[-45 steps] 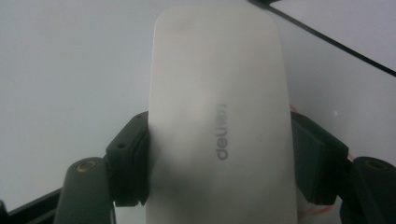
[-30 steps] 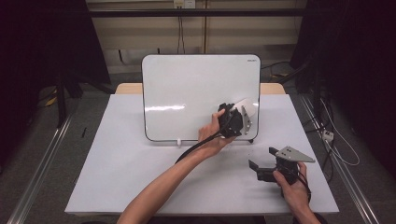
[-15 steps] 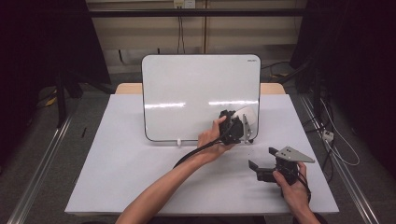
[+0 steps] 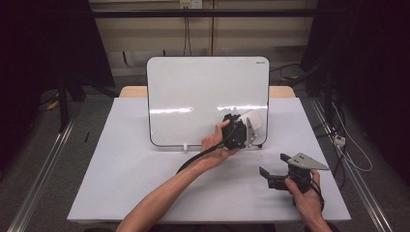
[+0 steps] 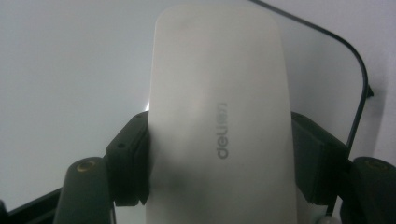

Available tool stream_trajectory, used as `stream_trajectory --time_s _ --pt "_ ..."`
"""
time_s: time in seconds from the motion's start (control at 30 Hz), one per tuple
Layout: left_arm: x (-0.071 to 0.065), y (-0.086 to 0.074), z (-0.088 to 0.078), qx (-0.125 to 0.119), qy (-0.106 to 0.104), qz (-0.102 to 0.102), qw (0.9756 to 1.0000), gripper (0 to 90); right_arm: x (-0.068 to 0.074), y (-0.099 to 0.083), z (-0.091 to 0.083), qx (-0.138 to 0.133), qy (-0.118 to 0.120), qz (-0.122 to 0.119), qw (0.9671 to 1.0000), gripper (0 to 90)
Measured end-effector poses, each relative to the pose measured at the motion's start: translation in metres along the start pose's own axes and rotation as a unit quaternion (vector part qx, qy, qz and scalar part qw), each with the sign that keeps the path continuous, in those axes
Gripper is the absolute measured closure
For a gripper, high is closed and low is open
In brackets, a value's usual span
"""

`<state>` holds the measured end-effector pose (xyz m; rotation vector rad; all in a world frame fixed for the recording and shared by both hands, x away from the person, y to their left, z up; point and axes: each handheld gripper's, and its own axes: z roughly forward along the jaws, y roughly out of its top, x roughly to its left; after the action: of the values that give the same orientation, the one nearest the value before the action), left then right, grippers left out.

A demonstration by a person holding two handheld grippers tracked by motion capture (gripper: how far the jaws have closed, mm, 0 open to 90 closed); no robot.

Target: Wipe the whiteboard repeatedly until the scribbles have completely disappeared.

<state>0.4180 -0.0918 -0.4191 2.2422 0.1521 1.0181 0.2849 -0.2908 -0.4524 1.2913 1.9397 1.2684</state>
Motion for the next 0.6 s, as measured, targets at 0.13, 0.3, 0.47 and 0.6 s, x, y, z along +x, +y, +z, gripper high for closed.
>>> stream_trajectory --time_s 0.13,0.3,0.47,0.6 --pt "0.007 -0.009 -0.006 0.001 0.007 -0.012 0.9999 31.1 0.0 0.0 0.0 0.0 -0.001 0.0 1.0 4.1" --pt "0.02 -0.015 -0.01 -0.001 0.016 -0.045 0.9988 31.1 0.0 0.0 0.001 -0.001 0.0 -0.002 1.0 4.1" --pt "0.035 -0.012 -0.011 0.001 0.023 -0.068 0.9974 31.1 0.0 0.0 0.001 0.0 -0.001 0.001 1.0 4.1" --pt "0.042 -0.004 -0.007 0.002 0.031 -0.073 0.9968 31.1 0.0 0.0 0.001 0.0 -0.002 0.0 1.0 4.1"
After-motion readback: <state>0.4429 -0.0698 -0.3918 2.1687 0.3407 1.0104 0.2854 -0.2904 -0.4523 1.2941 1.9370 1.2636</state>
